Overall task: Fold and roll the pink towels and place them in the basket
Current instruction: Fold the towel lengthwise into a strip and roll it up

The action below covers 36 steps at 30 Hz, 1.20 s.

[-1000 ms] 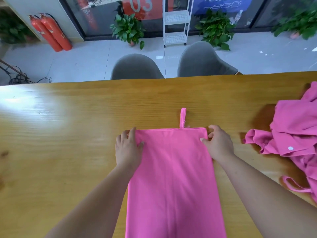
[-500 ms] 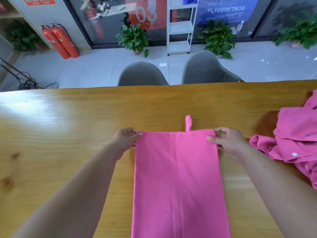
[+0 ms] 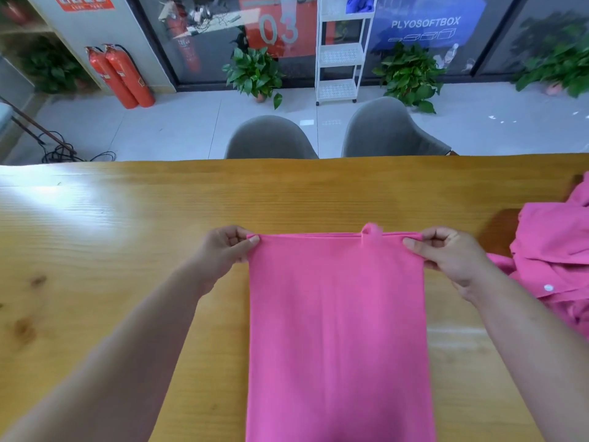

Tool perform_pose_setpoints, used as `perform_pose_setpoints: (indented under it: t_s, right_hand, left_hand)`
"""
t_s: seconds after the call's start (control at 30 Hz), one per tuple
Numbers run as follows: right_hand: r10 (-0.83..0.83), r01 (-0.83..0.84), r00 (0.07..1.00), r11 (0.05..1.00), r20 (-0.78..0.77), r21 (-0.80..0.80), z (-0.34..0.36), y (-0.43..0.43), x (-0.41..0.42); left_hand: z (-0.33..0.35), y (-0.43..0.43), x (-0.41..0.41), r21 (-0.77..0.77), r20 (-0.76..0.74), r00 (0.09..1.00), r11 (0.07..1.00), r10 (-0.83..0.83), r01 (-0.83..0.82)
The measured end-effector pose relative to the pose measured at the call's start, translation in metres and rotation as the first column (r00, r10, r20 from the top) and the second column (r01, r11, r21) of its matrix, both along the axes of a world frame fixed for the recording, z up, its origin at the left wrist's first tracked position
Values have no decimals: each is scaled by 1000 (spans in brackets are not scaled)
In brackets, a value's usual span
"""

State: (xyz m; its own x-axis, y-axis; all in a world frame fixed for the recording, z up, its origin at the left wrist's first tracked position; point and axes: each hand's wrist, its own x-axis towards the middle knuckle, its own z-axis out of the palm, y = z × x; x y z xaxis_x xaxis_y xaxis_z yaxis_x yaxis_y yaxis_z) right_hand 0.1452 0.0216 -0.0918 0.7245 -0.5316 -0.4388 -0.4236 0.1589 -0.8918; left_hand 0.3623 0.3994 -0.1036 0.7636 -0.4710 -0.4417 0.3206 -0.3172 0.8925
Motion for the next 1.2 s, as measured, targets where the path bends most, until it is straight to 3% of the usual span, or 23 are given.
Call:
perform_pose_setpoints:
  t_s: [0.17,0.23,0.33,0.4,0.47,0.53,0.63,0.73,0.8,0.97,1.03,1.17,1.2]
  right_hand:
    - [-27,5,993,982,-115,-188,-38,-2,12]
    - [-68,-4,979,935,-190,-354,-60,-1,13]
    - [-147,-129,937,695,-315,-708,-76,33,5]
    - [-80,-196,956,541,-282,-818,-82,78,-7]
    - [90,-311,949,434,-303,-845,-93,128,-27]
    - [219,-444,894,327,-390,-834,-110,163,-49]
    - [357,-559,806,197,-472,-806,-125,157,-61]
    - [383,-637,730,82,-566,-767,-124,116,-32]
    - [368,-683,696,72,-617,-727,-120,92,-2]
    - [226,-641,767,237,-601,-730,-99,83,28]
    - [230,-637,770,232,-595,-735,-98,111,12]
    - [346,-706,685,100,-641,-701,-111,137,-34]
    - [332,-710,686,106,-648,-697,-114,130,-38]
  left_hand:
    - [-36,-27,-2,318,261,965,941,28,-113]
    - [-49,-36,-13,442,385,923,876,6,-190]
    - [-68,-50,-55,613,572,795,749,-201,-252]
    - [-75,-63,-101,646,590,700,755,-403,-109]
    - [-89,-67,-148,716,540,590,696,-601,54]
    - [-105,-58,-176,755,531,511,651,-676,78]
    - [-120,-43,-180,784,514,478,616,-712,75]
    - [-123,-50,-156,814,494,452,578,-742,60]
    - [-123,-59,-137,846,451,442,529,-775,65]
    - [-103,-78,-118,877,419,506,480,-754,-12]
    - [-98,-78,-132,868,434,507,496,-745,-16]
    - [-110,-48,-148,846,438,491,530,-753,57]
    - [-112,-39,-143,848,438,487,528,-756,56]
